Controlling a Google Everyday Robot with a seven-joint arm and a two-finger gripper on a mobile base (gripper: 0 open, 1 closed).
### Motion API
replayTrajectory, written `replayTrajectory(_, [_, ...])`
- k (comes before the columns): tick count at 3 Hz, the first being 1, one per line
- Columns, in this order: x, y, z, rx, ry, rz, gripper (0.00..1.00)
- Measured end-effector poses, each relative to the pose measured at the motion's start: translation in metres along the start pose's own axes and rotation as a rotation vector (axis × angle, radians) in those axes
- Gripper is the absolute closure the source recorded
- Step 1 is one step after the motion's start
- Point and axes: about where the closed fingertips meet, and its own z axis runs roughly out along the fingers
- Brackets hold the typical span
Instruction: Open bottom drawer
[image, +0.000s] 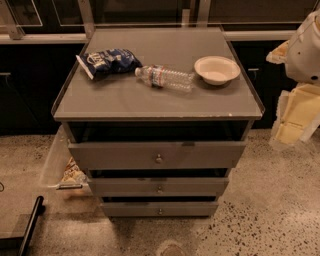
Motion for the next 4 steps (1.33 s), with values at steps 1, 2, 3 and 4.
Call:
replayTrajectory(1, [0.0,0.0,0.0,0.0,0.0,0.0,0.0])
replayTrajectory(2, [0.005,0.007,0.025,-0.035,-0.02,0.013,0.0])
replayTrajectory(3, [0.013,0.023,0.066,-0.075,-0.051,0.013,0.0])
replayTrajectory(4, [0.019,0.043,0.105,-0.09,-0.086,-0.032,0.0])
